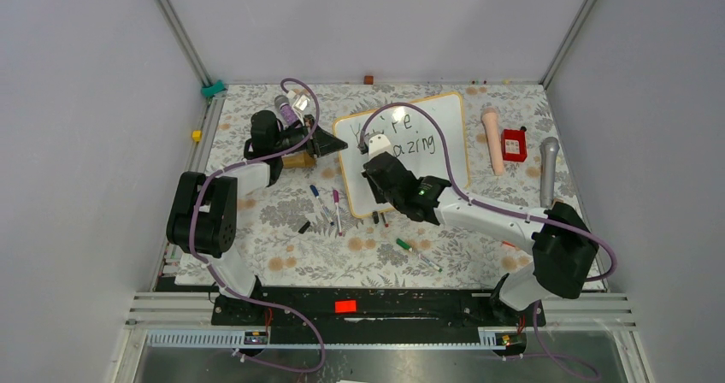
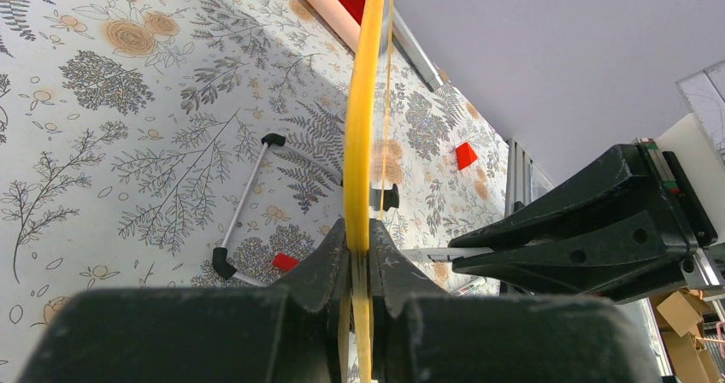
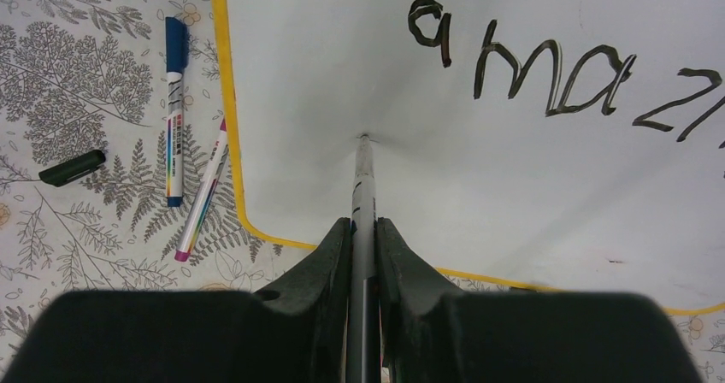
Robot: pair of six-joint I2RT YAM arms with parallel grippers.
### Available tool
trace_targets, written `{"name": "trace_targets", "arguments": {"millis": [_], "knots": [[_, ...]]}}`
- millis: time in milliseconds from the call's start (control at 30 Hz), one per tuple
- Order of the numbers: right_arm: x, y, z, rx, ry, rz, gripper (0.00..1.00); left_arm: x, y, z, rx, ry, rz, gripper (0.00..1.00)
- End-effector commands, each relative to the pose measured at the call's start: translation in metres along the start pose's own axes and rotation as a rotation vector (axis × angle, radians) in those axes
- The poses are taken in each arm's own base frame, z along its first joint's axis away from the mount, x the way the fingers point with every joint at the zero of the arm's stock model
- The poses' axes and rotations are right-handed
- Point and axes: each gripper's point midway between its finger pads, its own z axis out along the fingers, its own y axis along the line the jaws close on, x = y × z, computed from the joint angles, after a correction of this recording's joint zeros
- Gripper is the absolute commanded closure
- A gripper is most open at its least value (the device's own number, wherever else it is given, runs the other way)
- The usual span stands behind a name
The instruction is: Write a sentence on the whiteboard
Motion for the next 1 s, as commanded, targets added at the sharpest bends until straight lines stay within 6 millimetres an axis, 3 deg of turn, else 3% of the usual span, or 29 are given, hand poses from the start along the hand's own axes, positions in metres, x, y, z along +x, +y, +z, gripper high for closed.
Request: {"name": "trace_targets", "arguments": {"millis": [0, 367, 800, 967], "knots": [[-0.026, 0.0, -0.003, 0.032, -0.074, 0.022, 1.0, -0.012, -0.011, 0.002, 0.035, -0.031, 0.132, 1.0], [-0.025, -0.016, -0.005, 0.115, -0.073, 0.014, 1.0, -0.013, -0.011, 0.001, 0.035, -0.031, 0.135, 1.0], [-0.028, 0.01, -0.008, -0.036, -0.074, 0.015, 1.0, -0.013, -0.011, 0.001, 0.034, -0.031, 0.133, 1.0], [-0.027, 0.007, -0.001, 0.001, -0.058, 0.013, 1.0, -0.014, -0.012, 0.001, 0.035, -0.032, 0.136, 1.0]]}}
